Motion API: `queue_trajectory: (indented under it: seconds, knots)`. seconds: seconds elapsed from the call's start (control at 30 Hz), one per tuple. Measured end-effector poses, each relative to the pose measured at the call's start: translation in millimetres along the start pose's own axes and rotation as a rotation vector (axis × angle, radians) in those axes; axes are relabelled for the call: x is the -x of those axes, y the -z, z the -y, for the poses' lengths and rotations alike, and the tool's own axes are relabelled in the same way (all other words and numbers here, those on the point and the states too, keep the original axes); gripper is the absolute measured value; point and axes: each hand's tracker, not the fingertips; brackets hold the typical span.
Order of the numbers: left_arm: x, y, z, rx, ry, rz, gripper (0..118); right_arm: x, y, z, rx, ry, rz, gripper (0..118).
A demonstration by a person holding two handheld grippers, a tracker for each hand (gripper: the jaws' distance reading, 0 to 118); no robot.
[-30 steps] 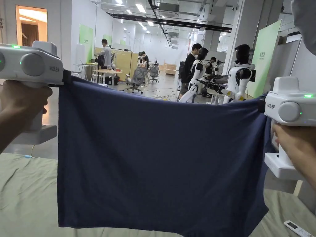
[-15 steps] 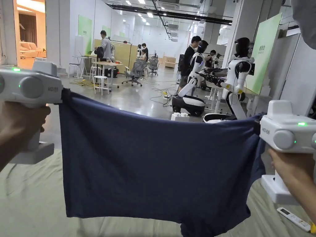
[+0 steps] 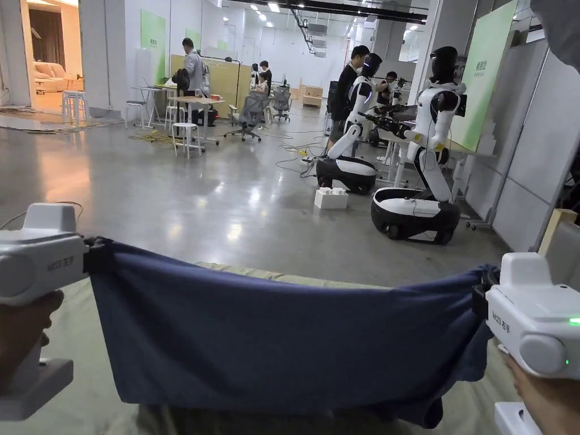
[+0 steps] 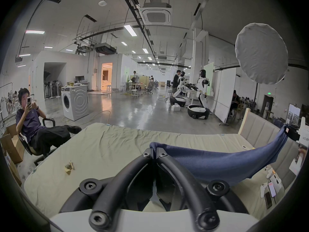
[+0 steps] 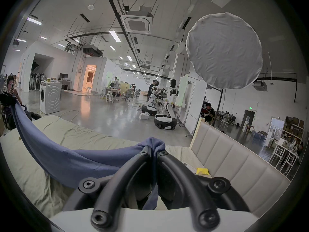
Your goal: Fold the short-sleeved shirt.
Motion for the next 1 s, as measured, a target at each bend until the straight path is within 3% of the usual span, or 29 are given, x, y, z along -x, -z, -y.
queue_trajectory:
  seconds: [0.37, 0.4, 0.43, 0.5, 0.6, 0.67, 1.0]
  knots:
    - [12, -90, 105, 0.016, 0.035, -0.005, 2, 4, -115, 90, 0.102, 0.030, -0.035, 5]
    - [13, -99, 114, 0.022, 0.042, -0.004, 2, 5, -128, 103, 0.138, 0.059, -0.043, 5]
    - [14, -107, 124, 0.038, 0.050, -0.010, 2, 8, -140, 109, 0.114, 0.015, -0.038, 5]
    - [15, -121, 143, 0.060, 0.069, -0.017, 2, 11, -158, 128, 0.193, 0.033, -0.057, 5]
    - [19, -135, 175, 0.149, 0.081, -0.020, 2, 18, -180, 154, 0.261, -0.015, -0.079, 5]
    - [21, -143, 197, 0.213, 0.083, -0.034, 2, 20, -191, 172, 0.345, 0.031, -0.096, 5]
    - [32, -143, 280, 0.539, 0.071, -0.027, 2, 45, -208, 254, 0.617, -0.067, -0.174, 5]
